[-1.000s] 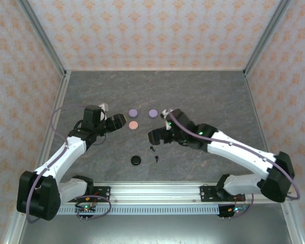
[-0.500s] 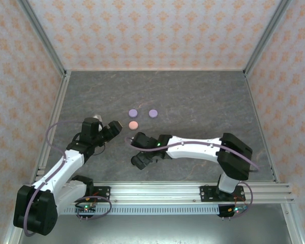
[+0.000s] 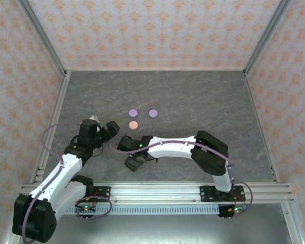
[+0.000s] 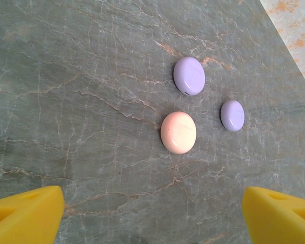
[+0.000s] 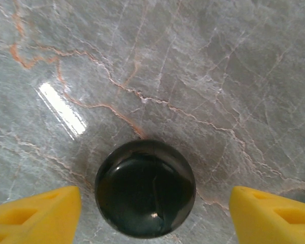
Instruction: Insert the wireless bluetooth earbuds into the charging case
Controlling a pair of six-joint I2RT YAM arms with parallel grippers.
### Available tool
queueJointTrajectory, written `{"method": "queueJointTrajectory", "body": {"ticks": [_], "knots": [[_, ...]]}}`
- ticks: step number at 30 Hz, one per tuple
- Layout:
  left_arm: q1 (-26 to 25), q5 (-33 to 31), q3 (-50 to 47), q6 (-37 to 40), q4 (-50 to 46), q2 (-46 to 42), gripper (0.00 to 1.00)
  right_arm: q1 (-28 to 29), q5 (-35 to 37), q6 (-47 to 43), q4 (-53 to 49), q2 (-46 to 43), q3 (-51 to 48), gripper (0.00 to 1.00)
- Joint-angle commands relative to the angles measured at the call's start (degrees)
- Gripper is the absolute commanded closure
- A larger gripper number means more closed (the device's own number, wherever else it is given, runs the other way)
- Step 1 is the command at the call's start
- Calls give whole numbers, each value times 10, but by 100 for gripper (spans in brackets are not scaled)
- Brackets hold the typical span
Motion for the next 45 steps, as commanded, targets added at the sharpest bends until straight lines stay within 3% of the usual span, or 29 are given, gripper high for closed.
{"method": "queueJointTrajectory", "body": {"ticks": [1,11,22,26,38,45], "knots": [[4,-21,-7,2,-22,-17,10,2,9,-8,-42,18,24,26],[5,-28,-13,5,-31,-26,10,2,-9,3,-34,44,26,42],[4,-28,-14,3,-40,-37,10,2,2,5,-9,48,15,43],[4,-27,-15,7,-46,-43,10,2,8,8,8,39,4,49],[4,7,-2,40,-60,-57,10,-22,26,-3,96,-62,-85,52],[4,77,30,92,-62,-54,10,-50,53,-18,192,-190,-197,52]]}}
